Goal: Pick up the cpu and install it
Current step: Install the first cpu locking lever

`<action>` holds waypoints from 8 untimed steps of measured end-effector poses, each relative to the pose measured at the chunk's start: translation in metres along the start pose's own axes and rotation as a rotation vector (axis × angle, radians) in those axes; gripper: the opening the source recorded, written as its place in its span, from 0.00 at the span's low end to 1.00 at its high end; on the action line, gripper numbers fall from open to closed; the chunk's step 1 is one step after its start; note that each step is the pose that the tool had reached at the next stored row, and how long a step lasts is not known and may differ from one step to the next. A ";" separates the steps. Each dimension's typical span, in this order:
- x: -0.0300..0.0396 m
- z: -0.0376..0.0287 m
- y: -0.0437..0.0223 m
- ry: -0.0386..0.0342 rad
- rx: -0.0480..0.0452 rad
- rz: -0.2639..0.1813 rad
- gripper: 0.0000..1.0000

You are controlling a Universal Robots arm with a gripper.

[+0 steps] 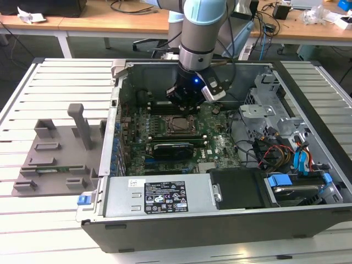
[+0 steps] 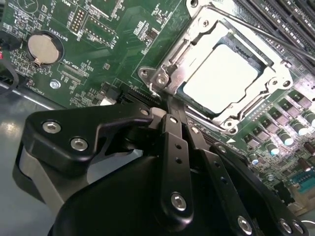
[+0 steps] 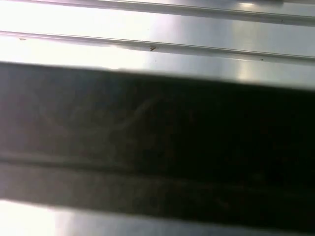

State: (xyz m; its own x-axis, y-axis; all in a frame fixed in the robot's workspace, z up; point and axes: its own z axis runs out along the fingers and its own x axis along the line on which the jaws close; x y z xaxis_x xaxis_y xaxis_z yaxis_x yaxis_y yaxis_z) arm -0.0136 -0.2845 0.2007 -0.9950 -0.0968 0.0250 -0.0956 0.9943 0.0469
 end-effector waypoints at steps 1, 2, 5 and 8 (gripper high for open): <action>0.0000 -0.0001 0.0002 0.0000 0.0000 0.000 0.11; -0.0001 -0.0010 0.0005 -0.0001 -0.0003 0.000 0.11; 0.0003 -0.0112 0.0011 0.0009 0.0082 0.000 0.11; 0.0003 -0.0132 0.0008 0.0024 0.0229 0.001 0.11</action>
State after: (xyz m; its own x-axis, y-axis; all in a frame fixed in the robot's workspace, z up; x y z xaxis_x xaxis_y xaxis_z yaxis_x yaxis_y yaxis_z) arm -0.0136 -0.2843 0.2139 -0.9950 -0.0962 0.0274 -0.0956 0.9951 0.0240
